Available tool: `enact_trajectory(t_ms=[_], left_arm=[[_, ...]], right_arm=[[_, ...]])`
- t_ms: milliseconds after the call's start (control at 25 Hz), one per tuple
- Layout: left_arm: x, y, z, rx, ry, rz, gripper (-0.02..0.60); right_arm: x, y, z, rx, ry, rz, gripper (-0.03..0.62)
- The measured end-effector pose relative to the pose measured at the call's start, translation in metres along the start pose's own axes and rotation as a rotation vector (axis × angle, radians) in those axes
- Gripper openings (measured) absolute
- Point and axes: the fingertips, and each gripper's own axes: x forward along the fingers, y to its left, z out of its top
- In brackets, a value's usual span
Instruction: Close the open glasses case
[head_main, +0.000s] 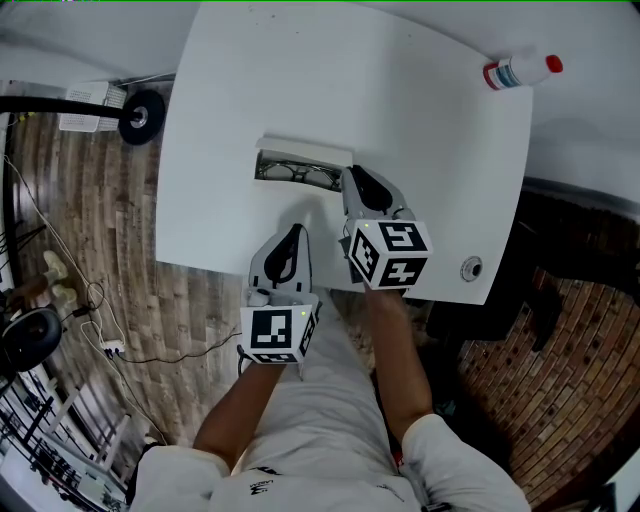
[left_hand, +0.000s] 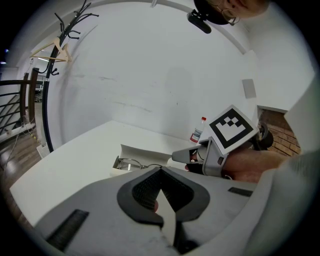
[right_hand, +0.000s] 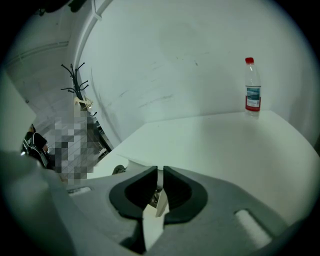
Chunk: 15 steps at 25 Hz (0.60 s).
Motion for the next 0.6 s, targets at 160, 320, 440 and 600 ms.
enact_trajectory(t_ms=[160,320,440,600], left_arm=[[-0.0010,0.0004,0.0004,0.004,-0.001,0.003,-0.003],[-0.0020,0.0017,0.0012,0.006,-0.004,0.006,-0.003],[-0.0025,0.0023,0.0017,0.010,-0.008,0.009,-0.003],[-0.0037,0.0028,0.0022,0.008,-0.012,0.013,-0.003]], right_arm=[[-0.0013,0.0020,-0.0016,0.000,0.001,0.002,0.031],[-0.0028,0.0039,-0.0046,-0.003,0.003,0.002,0.031],[-0.0035,0.0047,-0.0056,-0.011,0.008,0.003,0.031],[-0.0048,0.0054,-0.0074,-0.022,0.014,0.012,0.031]])
